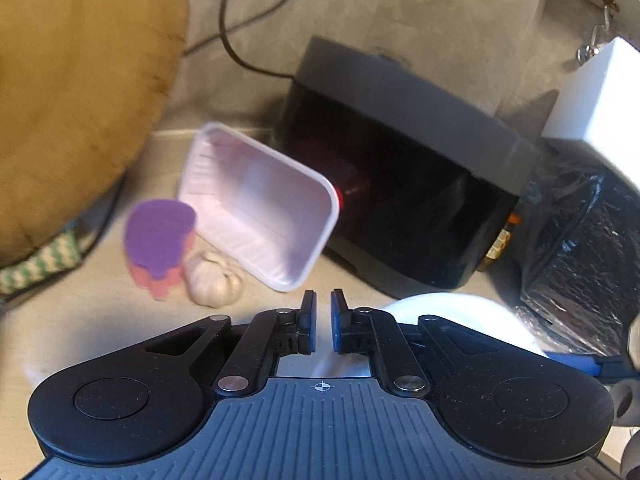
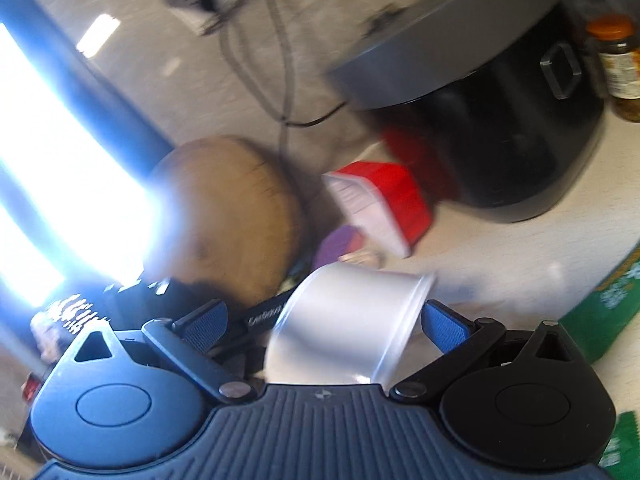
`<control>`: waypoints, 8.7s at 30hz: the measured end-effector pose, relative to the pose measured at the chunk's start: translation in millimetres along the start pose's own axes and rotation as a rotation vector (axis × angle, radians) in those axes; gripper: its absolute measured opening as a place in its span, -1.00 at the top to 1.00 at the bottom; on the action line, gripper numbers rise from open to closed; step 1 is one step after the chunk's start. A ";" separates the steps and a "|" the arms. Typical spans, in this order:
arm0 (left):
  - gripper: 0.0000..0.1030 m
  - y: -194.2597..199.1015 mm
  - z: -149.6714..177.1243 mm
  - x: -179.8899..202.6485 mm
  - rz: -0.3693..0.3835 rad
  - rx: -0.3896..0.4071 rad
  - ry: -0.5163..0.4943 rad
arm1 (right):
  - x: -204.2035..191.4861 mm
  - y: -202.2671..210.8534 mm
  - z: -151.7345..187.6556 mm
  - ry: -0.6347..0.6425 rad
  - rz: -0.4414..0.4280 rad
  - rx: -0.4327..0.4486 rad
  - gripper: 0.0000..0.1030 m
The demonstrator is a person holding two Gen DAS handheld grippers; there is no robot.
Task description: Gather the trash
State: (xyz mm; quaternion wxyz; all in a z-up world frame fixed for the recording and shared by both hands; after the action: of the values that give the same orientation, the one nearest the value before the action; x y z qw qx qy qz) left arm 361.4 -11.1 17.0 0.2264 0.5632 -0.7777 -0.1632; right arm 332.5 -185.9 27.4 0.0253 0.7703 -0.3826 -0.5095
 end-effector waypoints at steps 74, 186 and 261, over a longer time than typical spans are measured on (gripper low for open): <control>0.63 111.3 7.0 76.8 -0.246 0.339 -0.611 | 46.5 -28.0 108.4 0.462 0.633 -0.050 -1.00; 0.37 -27.7 404.5 232.0 0.336 -0.527 -0.054 | 347.9 139.5 299.1 -0.157 0.771 -0.023 0.47; 0.48 223.3 161.2 173.7 0.291 -0.022 -0.287 | 18.7 176.8 153.8 0.368 0.677 0.462 -0.68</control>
State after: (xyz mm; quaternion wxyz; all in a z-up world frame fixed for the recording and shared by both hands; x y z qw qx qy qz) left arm 50.1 -106.5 23.7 0.1405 0.4134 -0.8733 -0.2161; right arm 112.6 -268.2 15.2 0.0857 0.6649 -0.7060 -0.2283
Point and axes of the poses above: each gripper's, at about its wrist camera, not at the fingertips, and y roughly against the way its jaws point, x to its right, z to its underside, the point moved 6 cm from there along -y, roughly the way its jaws point, and after that the axes turned 11 degrees about -y, right-handed, at the moved point
